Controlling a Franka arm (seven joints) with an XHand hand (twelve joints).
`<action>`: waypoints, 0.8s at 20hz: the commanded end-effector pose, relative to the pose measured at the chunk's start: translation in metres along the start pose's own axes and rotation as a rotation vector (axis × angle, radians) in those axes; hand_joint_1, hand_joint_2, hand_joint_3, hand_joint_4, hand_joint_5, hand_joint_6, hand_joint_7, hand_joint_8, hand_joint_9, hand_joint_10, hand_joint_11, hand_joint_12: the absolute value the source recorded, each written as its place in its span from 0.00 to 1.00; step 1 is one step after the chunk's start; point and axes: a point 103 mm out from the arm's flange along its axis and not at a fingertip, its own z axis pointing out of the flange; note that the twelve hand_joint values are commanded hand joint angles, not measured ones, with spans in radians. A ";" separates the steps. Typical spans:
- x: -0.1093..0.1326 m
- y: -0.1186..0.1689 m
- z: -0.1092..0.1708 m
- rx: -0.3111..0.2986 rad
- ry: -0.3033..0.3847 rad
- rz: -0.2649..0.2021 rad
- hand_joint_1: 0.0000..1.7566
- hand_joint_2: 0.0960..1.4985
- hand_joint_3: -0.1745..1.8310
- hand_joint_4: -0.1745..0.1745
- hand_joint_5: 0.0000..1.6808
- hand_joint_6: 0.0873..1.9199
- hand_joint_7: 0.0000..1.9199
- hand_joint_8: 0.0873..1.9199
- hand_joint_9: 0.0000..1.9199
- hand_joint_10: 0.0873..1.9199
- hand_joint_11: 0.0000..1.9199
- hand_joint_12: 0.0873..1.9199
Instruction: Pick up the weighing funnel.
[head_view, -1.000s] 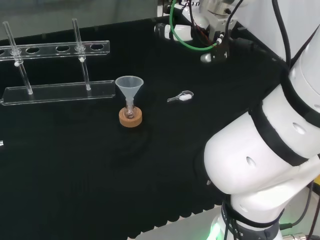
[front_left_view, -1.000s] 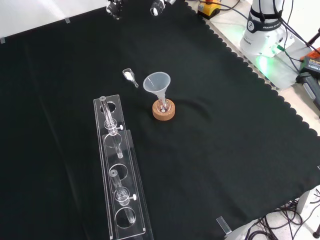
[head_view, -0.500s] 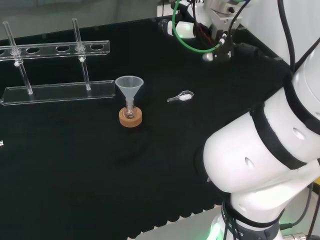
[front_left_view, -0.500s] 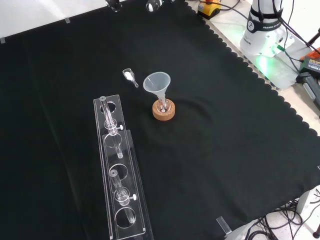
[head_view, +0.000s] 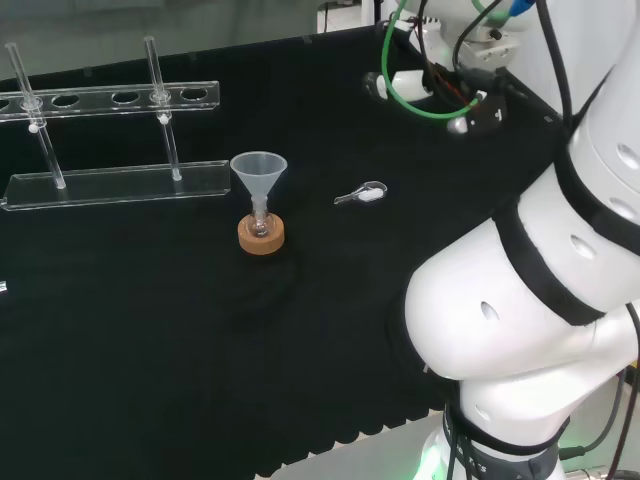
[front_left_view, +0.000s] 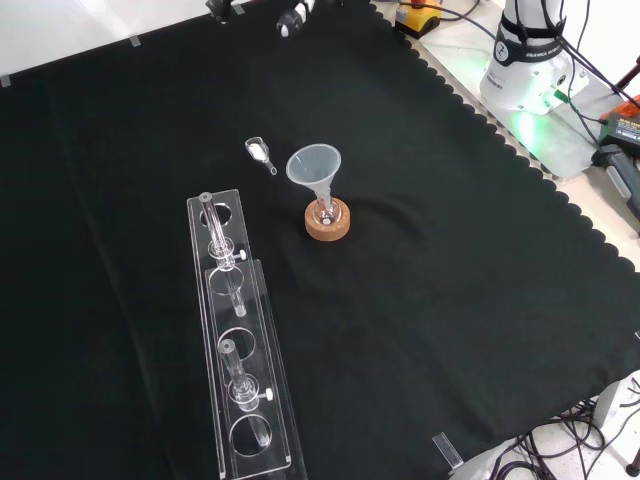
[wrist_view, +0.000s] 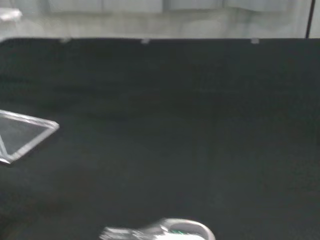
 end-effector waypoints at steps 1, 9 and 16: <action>-0.043 -0.002 0.027 0.024 -0.085 0.006 0.22 0.50 0.29 0.00 0.36 0.02 0.20 0.40 0.26 0.38 0.18 0.75; -0.055 0.006 0.054 0.049 -0.113 -0.065 0.24 0.45 0.29 0.07 0.40 0.09 0.25 0.37 0.32 0.34 0.21 0.72; -0.053 0.018 0.078 0.125 -0.165 -0.122 0.24 0.43 0.29 0.14 0.36 0.24 0.28 0.36 0.34 0.32 0.23 0.71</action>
